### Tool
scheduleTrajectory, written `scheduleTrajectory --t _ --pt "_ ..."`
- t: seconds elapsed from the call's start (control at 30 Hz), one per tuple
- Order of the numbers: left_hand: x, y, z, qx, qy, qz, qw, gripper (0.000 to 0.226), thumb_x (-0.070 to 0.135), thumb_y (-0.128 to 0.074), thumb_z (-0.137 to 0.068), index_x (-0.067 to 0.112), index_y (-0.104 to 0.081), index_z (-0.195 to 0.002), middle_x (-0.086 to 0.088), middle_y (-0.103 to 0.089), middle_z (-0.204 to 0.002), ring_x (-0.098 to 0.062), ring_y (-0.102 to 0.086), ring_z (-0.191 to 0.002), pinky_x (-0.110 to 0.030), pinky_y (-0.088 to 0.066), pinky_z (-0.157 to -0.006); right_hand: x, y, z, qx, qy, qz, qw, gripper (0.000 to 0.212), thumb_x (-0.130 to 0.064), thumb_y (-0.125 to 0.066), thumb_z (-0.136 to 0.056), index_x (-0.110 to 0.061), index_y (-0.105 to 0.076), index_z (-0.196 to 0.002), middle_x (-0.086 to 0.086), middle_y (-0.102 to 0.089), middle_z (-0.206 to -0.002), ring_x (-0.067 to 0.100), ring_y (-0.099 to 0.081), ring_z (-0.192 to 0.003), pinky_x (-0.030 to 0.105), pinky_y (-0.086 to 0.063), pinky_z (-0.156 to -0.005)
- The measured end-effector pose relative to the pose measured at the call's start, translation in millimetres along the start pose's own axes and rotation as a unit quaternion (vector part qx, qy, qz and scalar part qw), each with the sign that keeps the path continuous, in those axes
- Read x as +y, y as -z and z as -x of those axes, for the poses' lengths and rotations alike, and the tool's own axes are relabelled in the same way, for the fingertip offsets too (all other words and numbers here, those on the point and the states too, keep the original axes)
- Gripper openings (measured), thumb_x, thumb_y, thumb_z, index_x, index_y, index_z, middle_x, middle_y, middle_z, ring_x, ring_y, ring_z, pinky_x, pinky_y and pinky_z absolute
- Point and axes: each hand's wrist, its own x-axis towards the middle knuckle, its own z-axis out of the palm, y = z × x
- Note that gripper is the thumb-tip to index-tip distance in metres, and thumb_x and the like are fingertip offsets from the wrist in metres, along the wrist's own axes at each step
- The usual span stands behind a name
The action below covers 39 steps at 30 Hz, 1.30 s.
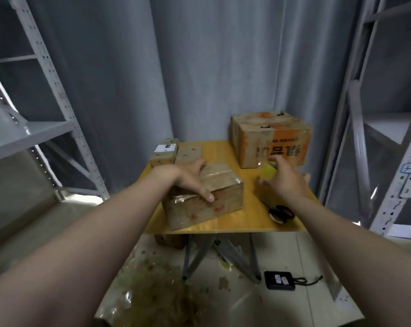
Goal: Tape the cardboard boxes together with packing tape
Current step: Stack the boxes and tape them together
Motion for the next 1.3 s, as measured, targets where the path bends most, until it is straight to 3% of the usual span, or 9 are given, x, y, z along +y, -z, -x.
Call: scheduleTrajectory --t 0.1,0.27,0.37,0.5,0.6,0.7,0.87,1.07,1.3 --pt "-8.8 -4.5 -3.1 0.045 -0.009 0.039 0.998 0.136 0.059 -0.092 -0.063 0.032 -0.007 -0.165 0.003 -0.024 -0.170 -0.026 -0.032 -0.152 -0.040 -0.032 -0.121 10.8 -13.2 -6.9 -0.052 -0.012 0.081 0.995 0.053 -0.045 -0.080 -0.084 -0.042 -0.055 -0.130 0.001 -0.071 -0.120 0.029 -0.057 -0.123 0.049 -0.032 -0.106" --pt "-26.9 4.2 10.9 0.184 0.006 0.230 0.956 0.120 0.060 -0.092 -0.061 0.031 -0.027 -0.157 0.009 -0.055 -0.139 -0.016 -0.055 -0.116 -0.022 -0.044 -0.083 -17.3 -18.7 -2.4 -0.038 0.026 0.062 0.997 0.040 -0.045 -0.064 -0.096 -0.030 -0.054 -0.132 0.007 -0.058 -0.133 0.040 -0.036 -0.129 0.054 -0.031 -0.111" --pt "-36.2 5.1 19.1 0.274 0.036 0.376 0.885 0.115 0.064 -0.091 -0.058 0.028 -0.035 -0.151 0.011 -0.060 -0.129 -0.017 -0.061 -0.117 -0.035 -0.050 -0.101 -68.1 -12.6 8.3 -0.028 0.063 -0.132 0.989 0.044 -0.047 -0.058 -0.102 -0.022 -0.055 -0.138 0.010 -0.051 -0.144 0.038 -0.041 -0.135 0.048 -0.037 -0.111" --pt "-33.7 -7.4 19.9 0.333 0.112 0.489 0.798 0.114 0.071 -0.084 -0.060 0.023 -0.029 -0.148 -0.008 -0.051 -0.144 -0.030 -0.052 -0.133 -0.045 -0.046 -0.112 -140.5 -14.1 33.6 -0.104 0.041 -0.335 0.936 0.061 -0.058 -0.045 -0.104 -0.017 -0.044 -0.150 0.011 -0.050 -0.151 0.029 -0.049 -0.138 0.041 -0.038 -0.115" --pt "-21.5 -21.4 16.1 0.353 0.178 0.484 0.781 0.109 0.072 -0.081 -0.066 0.025 -0.022 -0.145 -0.018 -0.035 -0.145 -0.039 -0.046 -0.131 -0.045 -0.043 -0.111 -173.3 -28.4 57.9 -0.157 0.009 -0.358 0.920 0.082 -0.077 -0.030 -0.097 -0.024 -0.024 -0.159 0.011 -0.042 -0.160 0.033 -0.042 -0.145 0.051 -0.033 -0.119" --pt "-13.0 -28.0 10.0 0.330 0.222 0.519 0.757 0.101 0.072 -0.079 -0.070 0.027 -0.021 -0.138 -0.019 -0.027 -0.140 -0.042 -0.045 -0.126 -0.049 -0.045 -0.110 -183.7 -44.8 78.0 -0.158 0.026 -0.272 0.949 0.085 -0.087 -0.018 -0.088 -0.039 -0.014 -0.158 0.008 -0.027 -0.167 0.040 -0.028 -0.150 0.063 -0.023 -0.119" --pt "-20.2 -32.2 0.5 0.319 0.226 0.535 0.749 0.086 0.074 -0.074 -0.073 0.029 -0.019 -0.120 -0.013 -0.025 -0.127 -0.041 -0.044 -0.124 -0.051 -0.046 -0.108 -179.0 -59.2 77.6 -0.108 0.055 -0.203 0.972 0.081 -0.085 -0.014 -0.089 -0.034 -0.023 -0.153 0.010 -0.038 -0.157 0.039 -0.038 -0.140 0.059 -0.033 -0.111" --pt "-29.1 -42.7 -7.3 0.346 0.171 0.545 0.744 0.097 0.077 -0.066 -0.063 0.030 -0.024 -0.137 -0.008 -0.027 -0.126 -0.037 -0.045 -0.124 -0.050 -0.045 -0.109 -164.6 -78.5 58.2 -0.018 0.086 -0.186 0.979 0.061 -0.069 -0.028 -0.102 -0.023 -0.037 -0.141 0.011 -0.050 -0.145 0.037 -0.051 -0.128 0.041 -0.035 -0.087" --pt "-36.3 -48.6 -20.0 0.368 0.146 0.549 0.736 0.094 0.076 -0.061 -0.060 0.033 -0.028 -0.137 -0.008 -0.028 -0.128 -0.035 -0.046 -0.124 -0.047 -0.043 -0.109 -154.7 -90.8 39.9 0.064 0.138 -0.176 0.973 0.042 -0.053 -0.038 -0.107 -0.020 -0.034 -0.133 0.013 -0.067 -0.123 0.042 -0.066 -0.098 0.046 -0.050 -0.075"
